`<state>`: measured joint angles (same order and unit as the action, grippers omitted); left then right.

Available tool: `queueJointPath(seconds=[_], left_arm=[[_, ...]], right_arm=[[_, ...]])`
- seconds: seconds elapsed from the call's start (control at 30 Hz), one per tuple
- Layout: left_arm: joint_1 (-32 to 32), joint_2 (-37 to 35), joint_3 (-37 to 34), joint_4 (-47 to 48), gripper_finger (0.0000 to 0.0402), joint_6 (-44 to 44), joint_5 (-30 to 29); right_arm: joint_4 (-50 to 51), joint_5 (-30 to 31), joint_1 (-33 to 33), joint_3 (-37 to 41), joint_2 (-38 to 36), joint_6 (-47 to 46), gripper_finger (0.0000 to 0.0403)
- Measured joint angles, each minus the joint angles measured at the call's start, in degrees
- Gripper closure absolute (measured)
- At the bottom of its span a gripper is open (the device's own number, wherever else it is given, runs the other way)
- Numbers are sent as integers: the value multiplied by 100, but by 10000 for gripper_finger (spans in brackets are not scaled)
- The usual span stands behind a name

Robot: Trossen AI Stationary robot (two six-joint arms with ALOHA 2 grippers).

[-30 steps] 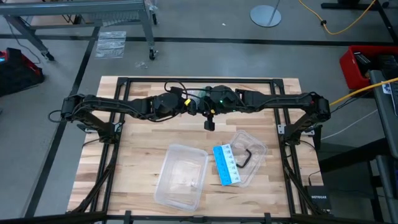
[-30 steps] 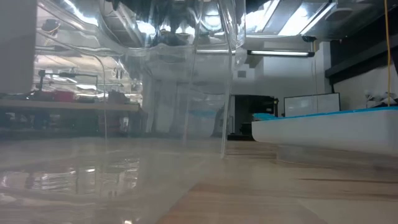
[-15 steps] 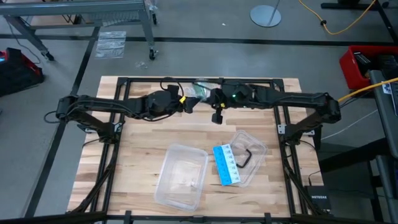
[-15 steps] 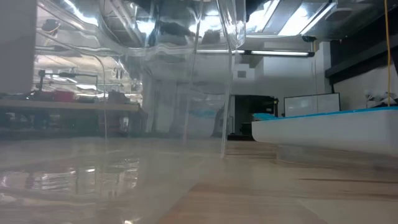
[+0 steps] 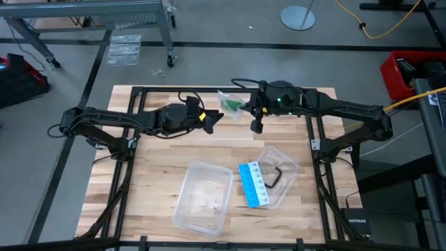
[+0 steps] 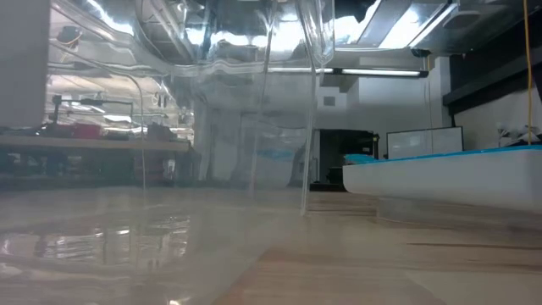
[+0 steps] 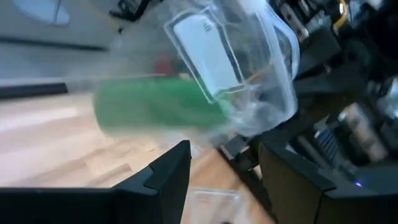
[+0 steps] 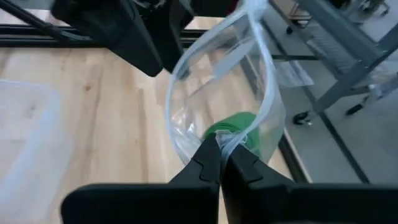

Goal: Roll bandage
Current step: Put the green bandage into the transparent zip bag, then close the transparent zip bag

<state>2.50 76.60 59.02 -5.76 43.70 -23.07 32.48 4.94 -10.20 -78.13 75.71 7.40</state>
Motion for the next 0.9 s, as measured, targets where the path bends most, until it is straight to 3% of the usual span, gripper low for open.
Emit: queueJointPath(seconds=[0.4,0.57,0.9], left_arm=[[-463,0,-2,33,220,-4129,-1],[-631,0,-2,61,220,-4865,-3],[-651,2,-2,54,220,-5274,-8]], right_arm=[[1177,-1446,4,0,-212,-612,402],[1480,-2094,5,0,-211,-720,402],[1487,-3000,5,0,-209,-698,402]])
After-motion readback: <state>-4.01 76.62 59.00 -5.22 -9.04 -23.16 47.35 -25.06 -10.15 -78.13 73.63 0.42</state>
